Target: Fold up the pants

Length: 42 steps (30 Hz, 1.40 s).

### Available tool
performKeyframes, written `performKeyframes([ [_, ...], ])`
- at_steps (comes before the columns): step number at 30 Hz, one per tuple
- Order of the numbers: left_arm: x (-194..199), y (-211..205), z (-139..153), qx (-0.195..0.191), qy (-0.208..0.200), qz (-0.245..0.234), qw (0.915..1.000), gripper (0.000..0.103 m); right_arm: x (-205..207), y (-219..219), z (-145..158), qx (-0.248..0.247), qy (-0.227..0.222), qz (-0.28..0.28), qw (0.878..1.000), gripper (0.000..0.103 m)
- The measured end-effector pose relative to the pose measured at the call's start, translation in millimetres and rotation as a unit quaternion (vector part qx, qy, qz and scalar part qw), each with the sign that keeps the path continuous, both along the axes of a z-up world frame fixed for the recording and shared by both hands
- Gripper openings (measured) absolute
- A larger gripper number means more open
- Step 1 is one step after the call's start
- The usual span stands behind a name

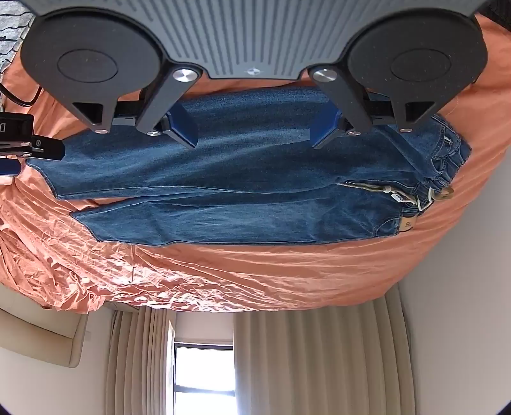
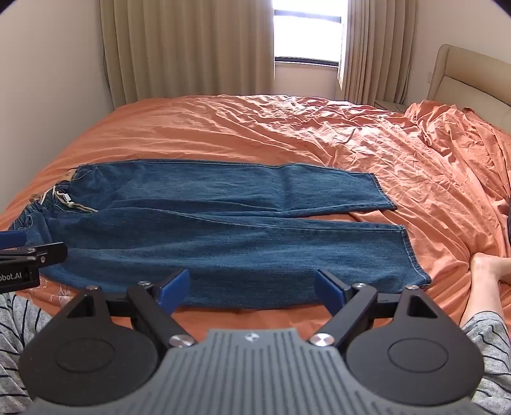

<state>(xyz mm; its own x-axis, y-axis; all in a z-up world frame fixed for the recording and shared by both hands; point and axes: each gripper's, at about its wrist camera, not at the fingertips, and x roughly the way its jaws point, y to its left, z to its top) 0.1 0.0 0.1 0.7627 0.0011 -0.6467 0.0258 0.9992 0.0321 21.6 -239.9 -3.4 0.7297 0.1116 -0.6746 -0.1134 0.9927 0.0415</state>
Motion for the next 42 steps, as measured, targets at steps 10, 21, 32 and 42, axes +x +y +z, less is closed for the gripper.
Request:
performKeyframes([
  [10,-3,-4,3,0.005,0.001,-0.002,1.0,0.093,4,3,0,0.018,0.005,0.01,1.0,0.082],
  [21,-8,-8,5,0.003,-0.001,-0.003,1.0,0.093,-5,2,4,0.018,0.008,0.017,1.0,0.082],
  [32,-11,-12,5,0.003,-0.001,-0.004,1.0,0.093,-2,-1,2,0.018,0.014,0.023,0.999,0.082],
  [42,-17,-15,2,0.002,-0.002,-0.004,1.0,0.093,-1,-1,-1,0.015,0.018,0.024,0.999,0.082],
])
